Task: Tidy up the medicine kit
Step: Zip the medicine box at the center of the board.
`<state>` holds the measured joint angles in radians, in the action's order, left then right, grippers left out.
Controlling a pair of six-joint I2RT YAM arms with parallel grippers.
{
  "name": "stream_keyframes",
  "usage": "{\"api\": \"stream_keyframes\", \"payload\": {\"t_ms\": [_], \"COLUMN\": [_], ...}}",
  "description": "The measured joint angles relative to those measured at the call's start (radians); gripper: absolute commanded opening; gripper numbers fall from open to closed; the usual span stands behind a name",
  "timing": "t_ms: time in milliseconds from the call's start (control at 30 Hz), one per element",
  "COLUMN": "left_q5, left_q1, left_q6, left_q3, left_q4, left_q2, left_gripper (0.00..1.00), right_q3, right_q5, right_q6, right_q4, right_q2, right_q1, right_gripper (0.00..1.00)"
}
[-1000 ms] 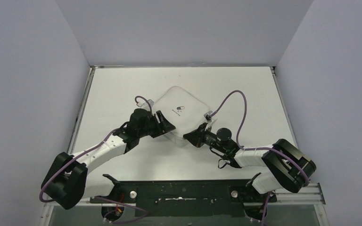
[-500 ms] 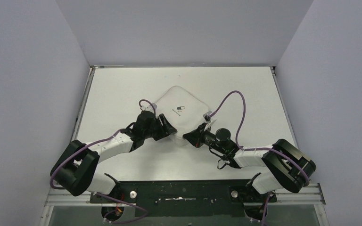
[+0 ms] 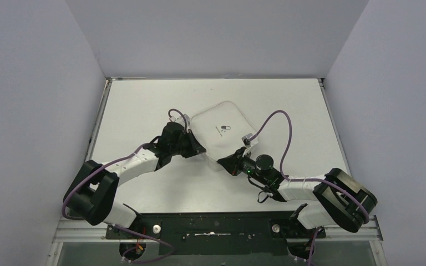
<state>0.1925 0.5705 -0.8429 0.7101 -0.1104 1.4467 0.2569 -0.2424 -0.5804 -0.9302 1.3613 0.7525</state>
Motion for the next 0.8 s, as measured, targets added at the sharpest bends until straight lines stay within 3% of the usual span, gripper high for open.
{"api": "stream_keyframes", "payload": {"t_ms": [333, 467, 600, 800], "left_q5": [-0.062, -0.066, -0.061, -0.081], "left_q1": [-0.122, -0.122, -0.095, 0.008], "left_q6": [0.098, 0.099, 0.048, -0.072], "left_q3": [0.04, 0.04, 0.038, -0.021], "left_q4": [0.04, 0.045, 0.054, 0.047], "left_q2": [0.003, -0.011, -0.041, -0.137], "left_gripper": [0.0, 0.13, 0.34, 0.44], "right_q3": [0.001, 0.004, 0.007, 0.018], "right_q5": [-0.005, -0.009, -0.015, -0.027], "right_q6": [0.048, 0.049, 0.045, 0.043], "right_q4": [0.047, 0.047, 0.031, 0.01], "right_q2": [-0.034, -0.03, -0.013, 0.013], "right_q1": [0.0, 0.0, 0.0, 0.0], "right_gripper": [0.0, 0.0, 0.0, 0.0]}}
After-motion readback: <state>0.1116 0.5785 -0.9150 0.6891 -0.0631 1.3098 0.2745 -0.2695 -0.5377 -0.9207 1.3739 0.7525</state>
